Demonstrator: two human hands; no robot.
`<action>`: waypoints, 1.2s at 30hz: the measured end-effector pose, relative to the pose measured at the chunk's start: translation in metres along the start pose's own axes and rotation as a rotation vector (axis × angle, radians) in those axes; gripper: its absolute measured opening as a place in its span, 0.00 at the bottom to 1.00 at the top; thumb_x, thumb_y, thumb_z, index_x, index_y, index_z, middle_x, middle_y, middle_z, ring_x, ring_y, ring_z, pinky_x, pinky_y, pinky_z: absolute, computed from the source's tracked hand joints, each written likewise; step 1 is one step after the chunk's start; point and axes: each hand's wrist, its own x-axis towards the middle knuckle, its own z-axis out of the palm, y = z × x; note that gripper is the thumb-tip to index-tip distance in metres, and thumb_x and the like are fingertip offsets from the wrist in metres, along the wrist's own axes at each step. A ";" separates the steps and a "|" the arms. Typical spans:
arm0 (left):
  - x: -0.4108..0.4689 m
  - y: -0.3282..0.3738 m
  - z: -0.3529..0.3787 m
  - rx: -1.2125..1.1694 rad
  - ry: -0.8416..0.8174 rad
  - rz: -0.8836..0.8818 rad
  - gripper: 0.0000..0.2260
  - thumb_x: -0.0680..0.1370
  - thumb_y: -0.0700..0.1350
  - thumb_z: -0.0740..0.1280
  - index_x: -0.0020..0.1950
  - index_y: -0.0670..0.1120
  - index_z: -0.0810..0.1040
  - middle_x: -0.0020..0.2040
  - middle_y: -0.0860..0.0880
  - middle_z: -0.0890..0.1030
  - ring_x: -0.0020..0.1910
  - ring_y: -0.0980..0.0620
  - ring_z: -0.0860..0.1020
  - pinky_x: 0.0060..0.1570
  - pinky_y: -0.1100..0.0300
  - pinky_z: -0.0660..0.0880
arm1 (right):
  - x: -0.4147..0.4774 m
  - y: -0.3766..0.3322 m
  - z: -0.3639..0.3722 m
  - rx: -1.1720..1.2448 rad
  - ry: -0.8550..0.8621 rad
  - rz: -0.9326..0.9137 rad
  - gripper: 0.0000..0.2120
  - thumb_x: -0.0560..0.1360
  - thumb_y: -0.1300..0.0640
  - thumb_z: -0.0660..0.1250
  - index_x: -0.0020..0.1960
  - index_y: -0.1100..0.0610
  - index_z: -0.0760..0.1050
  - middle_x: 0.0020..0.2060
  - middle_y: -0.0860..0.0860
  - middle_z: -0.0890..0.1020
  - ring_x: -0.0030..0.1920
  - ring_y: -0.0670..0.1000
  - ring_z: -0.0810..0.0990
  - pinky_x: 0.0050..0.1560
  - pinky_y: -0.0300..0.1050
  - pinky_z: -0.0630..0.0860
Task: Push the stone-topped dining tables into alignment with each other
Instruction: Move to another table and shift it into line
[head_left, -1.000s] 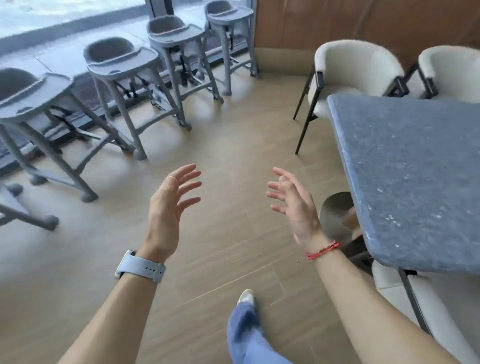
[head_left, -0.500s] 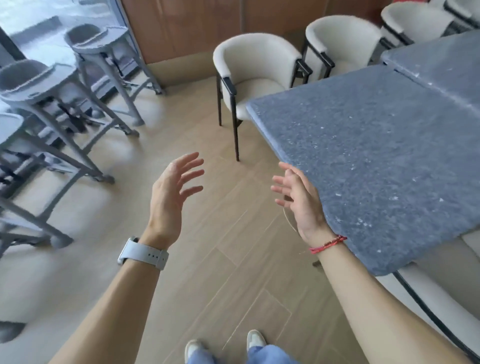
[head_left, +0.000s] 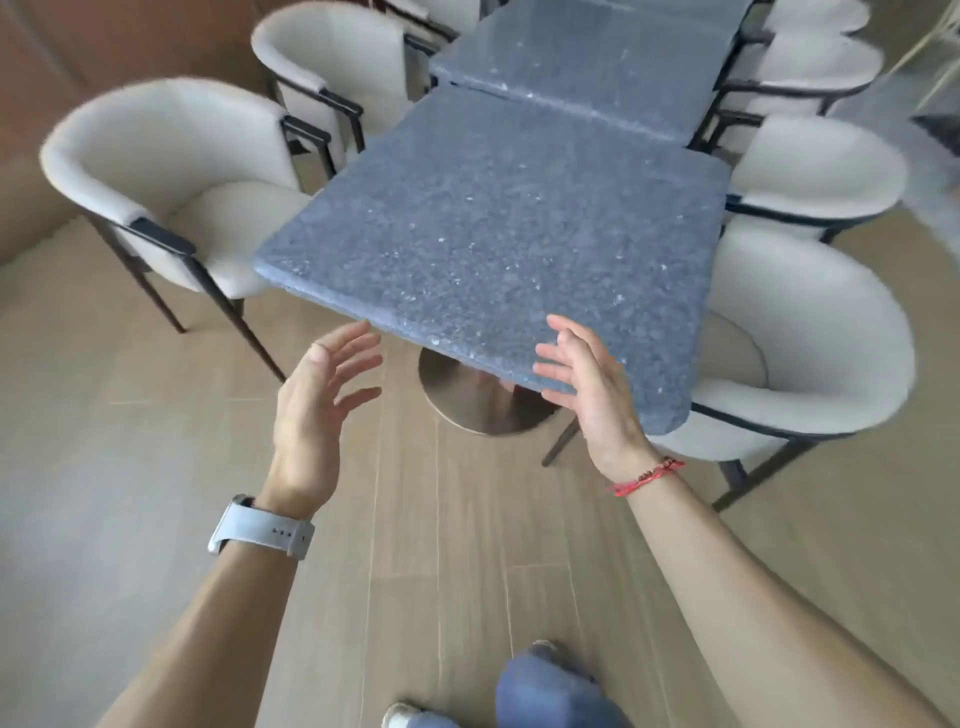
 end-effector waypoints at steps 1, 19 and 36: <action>0.008 -0.001 0.002 -0.003 -0.040 -0.007 0.40 0.67 0.78 0.67 0.67 0.50 0.78 0.64 0.48 0.82 0.65 0.47 0.79 0.62 0.44 0.75 | -0.003 -0.001 -0.001 0.003 0.043 0.003 0.17 0.72 0.37 0.60 0.59 0.37 0.76 0.59 0.50 0.82 0.57 0.48 0.83 0.56 0.46 0.78; 0.126 -0.011 0.087 0.034 -0.450 -0.080 0.35 0.68 0.78 0.66 0.64 0.56 0.81 0.66 0.47 0.82 0.65 0.47 0.79 0.60 0.48 0.76 | 0.034 0.001 -0.038 0.105 0.423 0.090 0.19 0.74 0.38 0.61 0.63 0.39 0.76 0.58 0.46 0.82 0.56 0.46 0.83 0.59 0.47 0.79; 0.151 -0.033 0.011 0.051 -0.614 -0.151 0.26 0.75 0.69 0.58 0.64 0.55 0.80 0.65 0.49 0.82 0.65 0.49 0.79 0.66 0.43 0.74 | 0.004 0.007 0.048 -0.011 0.584 0.147 0.18 0.70 0.36 0.62 0.59 0.35 0.76 0.53 0.39 0.82 0.54 0.39 0.82 0.68 0.54 0.74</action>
